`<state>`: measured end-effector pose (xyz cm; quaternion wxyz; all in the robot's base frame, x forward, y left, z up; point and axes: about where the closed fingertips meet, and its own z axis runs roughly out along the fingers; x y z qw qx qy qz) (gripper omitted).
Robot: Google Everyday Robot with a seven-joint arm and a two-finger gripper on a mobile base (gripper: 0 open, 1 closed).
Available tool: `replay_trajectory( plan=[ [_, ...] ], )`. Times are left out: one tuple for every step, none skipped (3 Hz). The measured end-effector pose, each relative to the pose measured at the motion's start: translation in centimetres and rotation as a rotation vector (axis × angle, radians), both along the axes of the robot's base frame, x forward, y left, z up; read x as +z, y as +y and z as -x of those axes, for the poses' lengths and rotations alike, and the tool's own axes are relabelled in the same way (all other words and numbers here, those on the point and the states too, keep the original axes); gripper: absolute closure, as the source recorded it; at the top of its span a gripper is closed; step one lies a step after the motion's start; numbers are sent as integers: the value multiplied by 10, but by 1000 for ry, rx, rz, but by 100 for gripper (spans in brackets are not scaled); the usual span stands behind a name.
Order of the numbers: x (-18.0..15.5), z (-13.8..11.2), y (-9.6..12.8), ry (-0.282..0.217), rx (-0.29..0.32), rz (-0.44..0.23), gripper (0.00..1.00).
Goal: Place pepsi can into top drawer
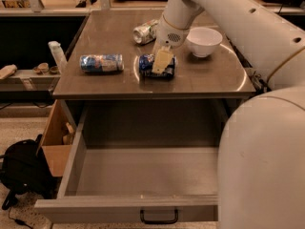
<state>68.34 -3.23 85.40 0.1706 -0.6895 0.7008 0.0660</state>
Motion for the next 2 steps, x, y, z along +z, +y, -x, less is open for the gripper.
replay_trajectory(
  plan=[
    [8,6,-4,-10,36,-17,100],
    [23,14,-7,-27,86,-19,100]
  ],
)
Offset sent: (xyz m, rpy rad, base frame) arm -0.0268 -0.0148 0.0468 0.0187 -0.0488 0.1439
